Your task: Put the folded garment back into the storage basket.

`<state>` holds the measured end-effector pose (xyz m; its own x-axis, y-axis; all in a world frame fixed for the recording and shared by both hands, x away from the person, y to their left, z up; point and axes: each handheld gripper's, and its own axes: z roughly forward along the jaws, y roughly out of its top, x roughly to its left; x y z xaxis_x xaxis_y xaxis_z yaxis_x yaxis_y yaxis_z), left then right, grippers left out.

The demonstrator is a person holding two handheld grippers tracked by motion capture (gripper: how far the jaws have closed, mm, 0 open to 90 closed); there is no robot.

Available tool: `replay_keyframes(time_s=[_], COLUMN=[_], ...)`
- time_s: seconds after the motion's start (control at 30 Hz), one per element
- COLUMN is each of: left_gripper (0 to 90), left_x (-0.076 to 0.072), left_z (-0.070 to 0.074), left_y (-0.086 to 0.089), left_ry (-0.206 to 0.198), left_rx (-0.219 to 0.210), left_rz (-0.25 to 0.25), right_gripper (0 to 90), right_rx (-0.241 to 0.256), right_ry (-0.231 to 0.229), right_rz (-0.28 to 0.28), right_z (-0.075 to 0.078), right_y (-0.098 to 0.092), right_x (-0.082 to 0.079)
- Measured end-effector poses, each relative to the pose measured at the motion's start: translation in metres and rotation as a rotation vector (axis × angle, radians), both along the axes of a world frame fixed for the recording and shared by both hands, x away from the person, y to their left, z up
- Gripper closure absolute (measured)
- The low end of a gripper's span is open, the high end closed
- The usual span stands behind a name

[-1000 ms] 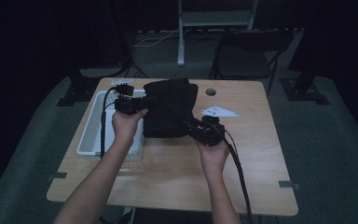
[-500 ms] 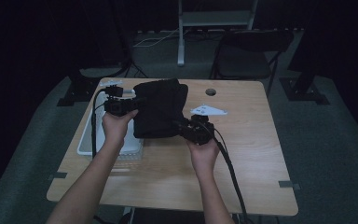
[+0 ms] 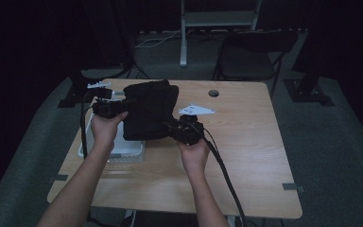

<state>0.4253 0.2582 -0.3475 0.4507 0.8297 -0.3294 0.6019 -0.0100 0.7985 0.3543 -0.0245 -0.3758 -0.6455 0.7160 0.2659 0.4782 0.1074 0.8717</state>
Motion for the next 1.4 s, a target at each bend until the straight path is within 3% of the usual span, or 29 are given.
replay_keyframes(time_s=[0.83, 1.4], left_gripper=[70.7, 70.7], left_x=[-0.009, -0.014], left_z=[-0.003, -0.009], left_y=[0.064, 0.088], left_ry=[0.010, 0.019], left_rx=[0.020, 0.033], left_rz=[0.085, 0.111], right_gripper=[68.0, 67.9], right_rx=[-0.018, -0.024], right_ry=[0.029, 0.041], right_rz=[0.064, 0.097], right_z=[-0.006, -0.012], right_y=[0.067, 0.092], right_x=[0.009, 0.012])
